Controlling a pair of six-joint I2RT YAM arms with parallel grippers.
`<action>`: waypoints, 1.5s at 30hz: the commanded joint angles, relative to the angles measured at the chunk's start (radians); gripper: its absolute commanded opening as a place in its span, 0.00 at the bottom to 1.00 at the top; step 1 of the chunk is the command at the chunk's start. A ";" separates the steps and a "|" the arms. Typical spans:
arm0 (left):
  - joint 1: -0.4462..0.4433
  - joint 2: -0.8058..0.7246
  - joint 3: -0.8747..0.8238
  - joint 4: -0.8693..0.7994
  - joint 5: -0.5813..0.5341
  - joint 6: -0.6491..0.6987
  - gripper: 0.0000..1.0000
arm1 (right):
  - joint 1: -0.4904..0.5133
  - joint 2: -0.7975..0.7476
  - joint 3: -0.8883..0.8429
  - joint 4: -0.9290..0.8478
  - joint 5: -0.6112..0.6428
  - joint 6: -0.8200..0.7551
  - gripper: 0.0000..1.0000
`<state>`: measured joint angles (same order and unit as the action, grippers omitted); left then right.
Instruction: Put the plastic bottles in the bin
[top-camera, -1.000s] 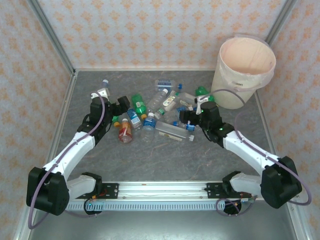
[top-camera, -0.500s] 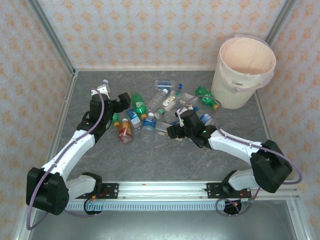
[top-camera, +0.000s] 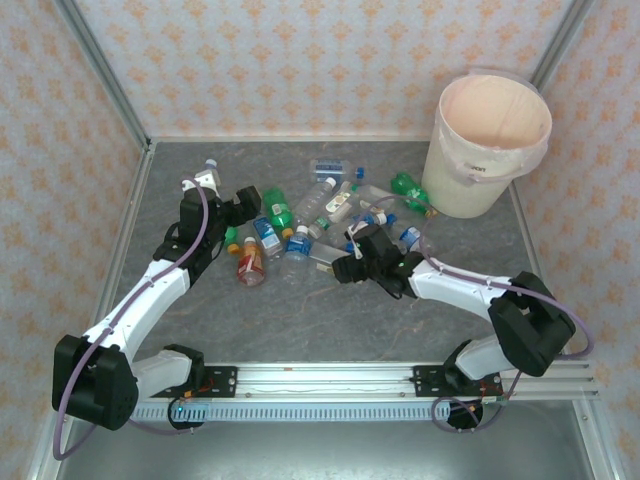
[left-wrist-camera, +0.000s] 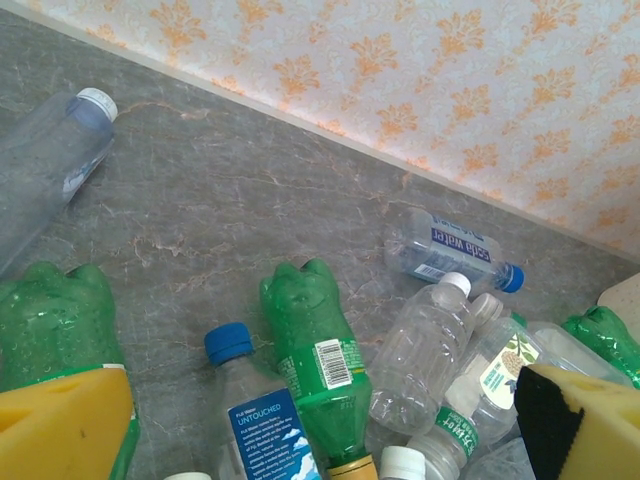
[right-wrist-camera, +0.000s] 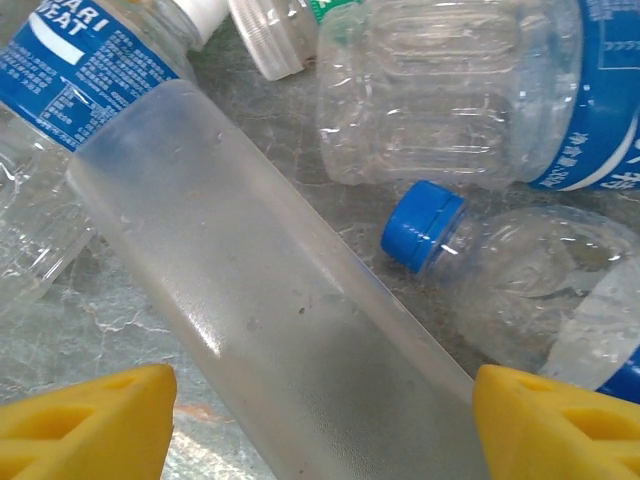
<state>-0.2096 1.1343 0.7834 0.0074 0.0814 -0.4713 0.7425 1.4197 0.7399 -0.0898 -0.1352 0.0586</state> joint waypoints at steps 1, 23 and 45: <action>-0.010 0.006 0.039 -0.006 -0.002 -0.004 0.99 | 0.030 0.002 -0.016 -0.006 -0.002 0.023 0.77; -0.023 0.019 0.072 -0.028 -0.013 0.005 0.99 | 0.070 0.072 0.017 -0.024 0.082 0.052 0.85; -0.024 -0.071 0.058 -0.102 -0.042 0.015 0.99 | 0.093 0.356 0.318 -0.107 0.030 -0.085 0.88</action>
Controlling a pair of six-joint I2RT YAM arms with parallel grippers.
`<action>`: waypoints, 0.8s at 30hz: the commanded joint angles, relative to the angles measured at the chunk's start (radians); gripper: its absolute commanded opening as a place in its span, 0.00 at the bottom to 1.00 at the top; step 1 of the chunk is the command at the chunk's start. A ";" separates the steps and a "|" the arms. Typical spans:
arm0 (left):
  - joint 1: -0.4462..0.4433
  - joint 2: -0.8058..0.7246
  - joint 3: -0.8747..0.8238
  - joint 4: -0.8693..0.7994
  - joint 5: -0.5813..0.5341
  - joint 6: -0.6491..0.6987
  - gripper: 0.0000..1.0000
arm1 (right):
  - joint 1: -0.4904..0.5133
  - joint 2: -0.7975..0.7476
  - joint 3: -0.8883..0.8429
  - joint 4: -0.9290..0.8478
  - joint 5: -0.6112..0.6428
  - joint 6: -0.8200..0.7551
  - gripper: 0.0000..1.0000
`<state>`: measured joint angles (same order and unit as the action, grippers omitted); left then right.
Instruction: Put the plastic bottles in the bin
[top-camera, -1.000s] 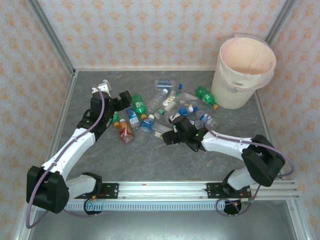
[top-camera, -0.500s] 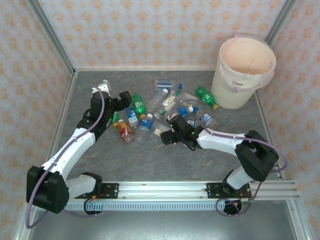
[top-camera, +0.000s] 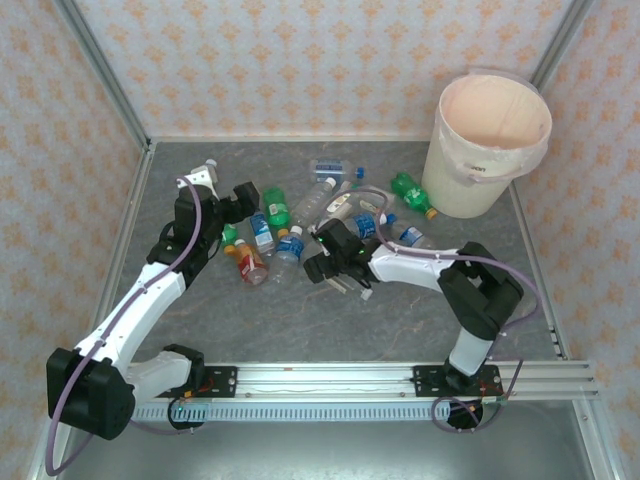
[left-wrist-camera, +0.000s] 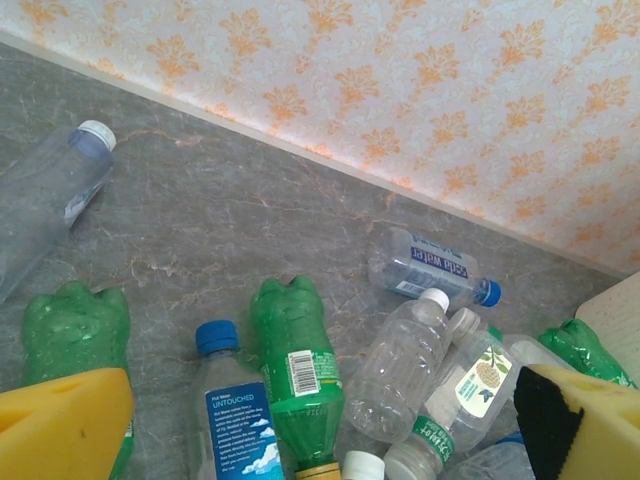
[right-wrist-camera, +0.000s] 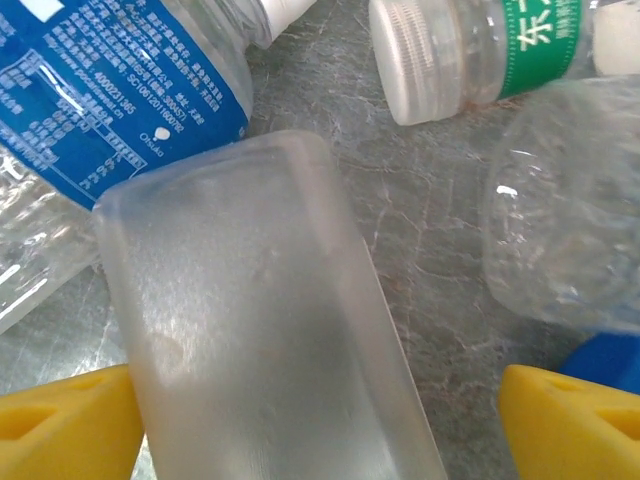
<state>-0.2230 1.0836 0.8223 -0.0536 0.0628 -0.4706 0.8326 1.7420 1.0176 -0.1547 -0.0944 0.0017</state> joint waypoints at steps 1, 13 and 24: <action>-0.010 -0.022 0.025 -0.048 -0.023 0.014 0.99 | 0.003 0.047 0.053 -0.051 -0.012 -0.032 0.87; -0.010 -0.064 0.025 -0.078 -0.024 0.008 0.99 | 0.006 0.042 0.044 -0.095 0.008 -0.028 0.81; -0.012 -0.034 0.028 -0.047 0.006 -0.004 0.99 | 0.007 -0.170 -0.200 -0.011 0.008 0.052 0.85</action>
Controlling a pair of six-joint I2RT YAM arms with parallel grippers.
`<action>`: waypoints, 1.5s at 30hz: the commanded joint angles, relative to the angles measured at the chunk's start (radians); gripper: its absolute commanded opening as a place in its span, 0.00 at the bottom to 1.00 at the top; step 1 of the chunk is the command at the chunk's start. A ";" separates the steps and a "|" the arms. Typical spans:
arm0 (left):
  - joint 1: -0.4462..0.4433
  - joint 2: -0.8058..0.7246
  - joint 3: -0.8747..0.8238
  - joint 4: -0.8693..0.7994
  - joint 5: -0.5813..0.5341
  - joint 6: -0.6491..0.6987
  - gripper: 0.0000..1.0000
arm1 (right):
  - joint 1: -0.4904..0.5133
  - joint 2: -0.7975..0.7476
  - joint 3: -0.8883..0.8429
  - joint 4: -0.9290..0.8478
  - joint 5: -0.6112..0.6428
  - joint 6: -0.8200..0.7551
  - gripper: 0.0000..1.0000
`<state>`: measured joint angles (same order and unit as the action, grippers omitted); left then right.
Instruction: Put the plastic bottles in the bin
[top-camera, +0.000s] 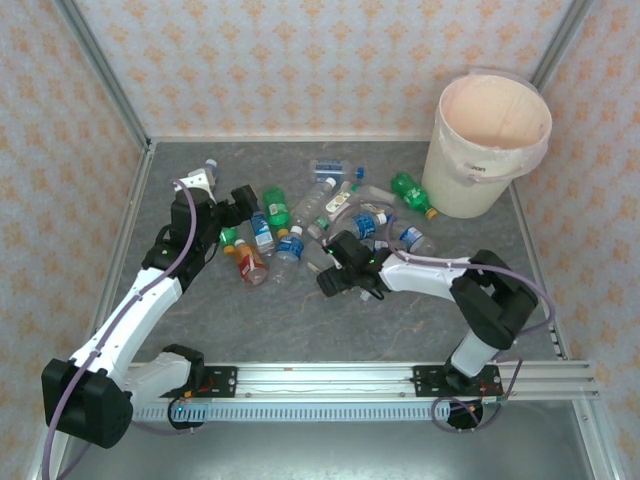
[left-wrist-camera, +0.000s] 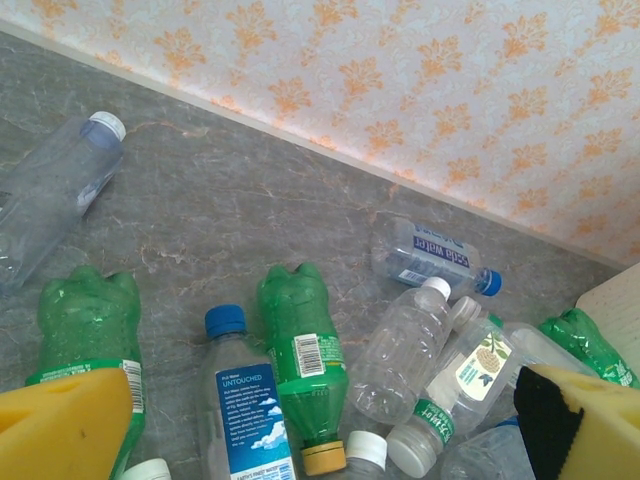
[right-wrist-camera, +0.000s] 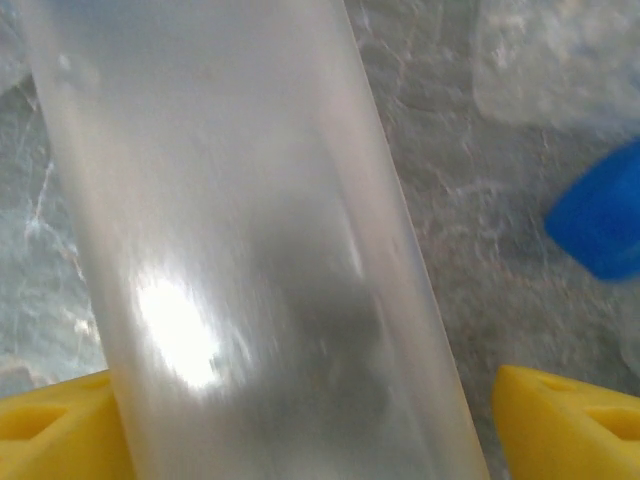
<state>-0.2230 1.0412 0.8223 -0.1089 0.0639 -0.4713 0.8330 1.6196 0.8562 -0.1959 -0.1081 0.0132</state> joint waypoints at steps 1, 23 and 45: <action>-0.012 0.012 0.029 0.013 0.009 -0.004 0.99 | 0.006 -0.064 -0.062 0.041 0.020 0.049 0.84; -0.016 0.079 0.092 0.004 0.054 0.014 0.99 | 0.006 -0.271 -0.180 0.108 0.071 0.145 0.57; -0.018 0.088 0.125 0.013 0.130 -0.001 0.99 | 0.005 -0.454 -0.064 0.109 0.189 0.256 0.55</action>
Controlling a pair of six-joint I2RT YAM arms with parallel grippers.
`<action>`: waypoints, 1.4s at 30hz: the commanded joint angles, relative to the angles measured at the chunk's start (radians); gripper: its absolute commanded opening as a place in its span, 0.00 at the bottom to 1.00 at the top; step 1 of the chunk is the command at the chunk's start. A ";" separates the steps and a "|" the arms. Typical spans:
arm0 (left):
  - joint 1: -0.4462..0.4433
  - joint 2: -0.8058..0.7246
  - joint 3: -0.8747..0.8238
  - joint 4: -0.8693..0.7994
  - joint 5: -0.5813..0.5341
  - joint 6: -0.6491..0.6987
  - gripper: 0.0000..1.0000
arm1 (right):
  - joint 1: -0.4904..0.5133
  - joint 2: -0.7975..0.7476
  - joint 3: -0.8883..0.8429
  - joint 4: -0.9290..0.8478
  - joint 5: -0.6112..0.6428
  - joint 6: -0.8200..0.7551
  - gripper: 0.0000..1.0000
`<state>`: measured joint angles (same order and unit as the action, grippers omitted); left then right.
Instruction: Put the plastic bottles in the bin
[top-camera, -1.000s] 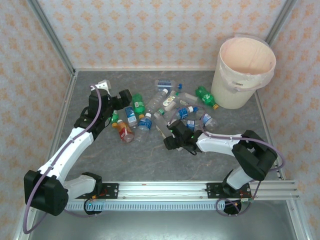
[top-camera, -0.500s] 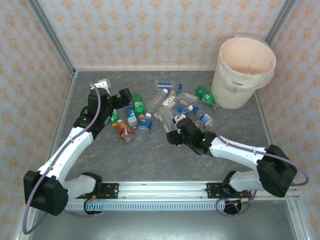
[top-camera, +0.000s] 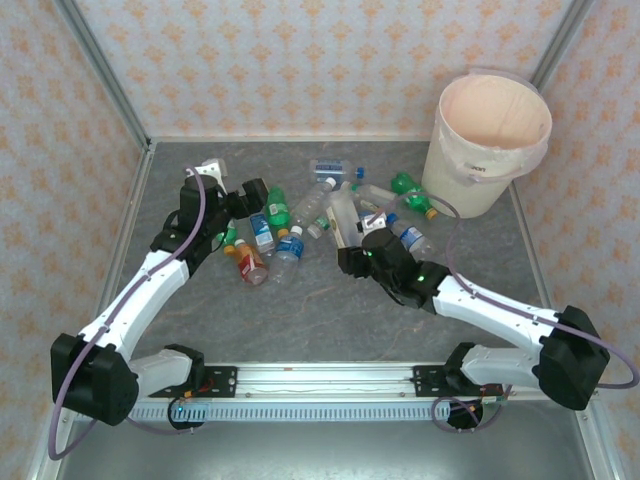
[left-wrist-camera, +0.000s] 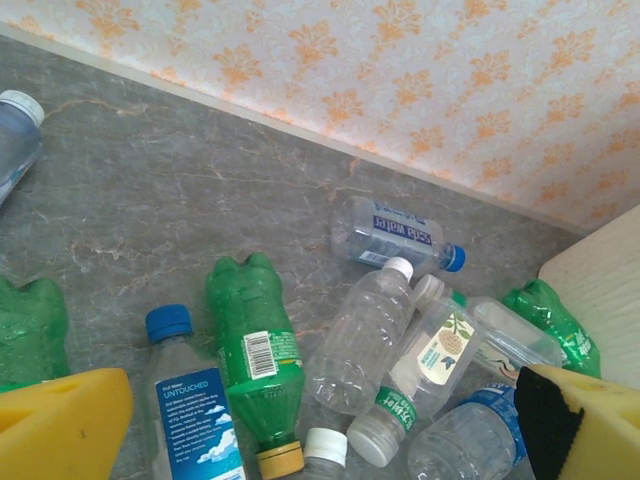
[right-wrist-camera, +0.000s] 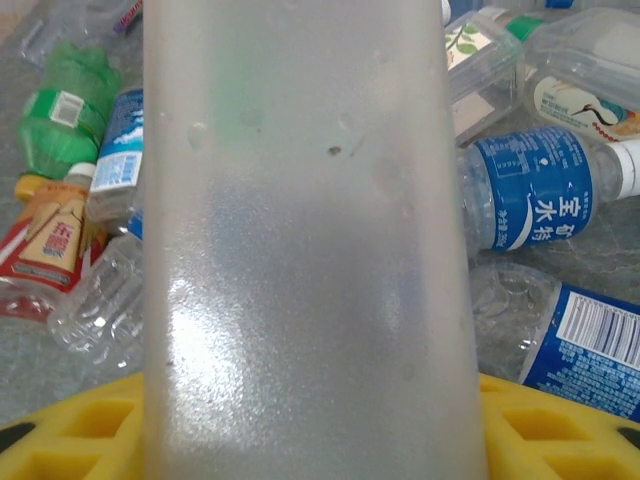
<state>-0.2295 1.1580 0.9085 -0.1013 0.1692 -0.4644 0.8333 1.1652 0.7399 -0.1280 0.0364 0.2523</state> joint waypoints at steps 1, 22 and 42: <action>-0.012 -0.042 0.040 -0.001 0.023 -0.010 0.99 | -0.001 0.010 0.074 0.042 0.042 0.010 0.55; -0.046 -0.182 0.046 -0.022 0.144 -0.109 0.99 | -0.201 0.304 0.669 -0.139 0.025 0.190 0.55; -0.314 -0.131 0.140 -0.075 -0.090 -0.116 0.99 | -0.722 0.393 1.018 -0.344 -0.140 0.329 0.54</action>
<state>-0.5316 1.0069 1.0172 -0.1936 0.1215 -0.5762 0.1585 1.5459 1.7061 -0.4473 -0.0643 0.5476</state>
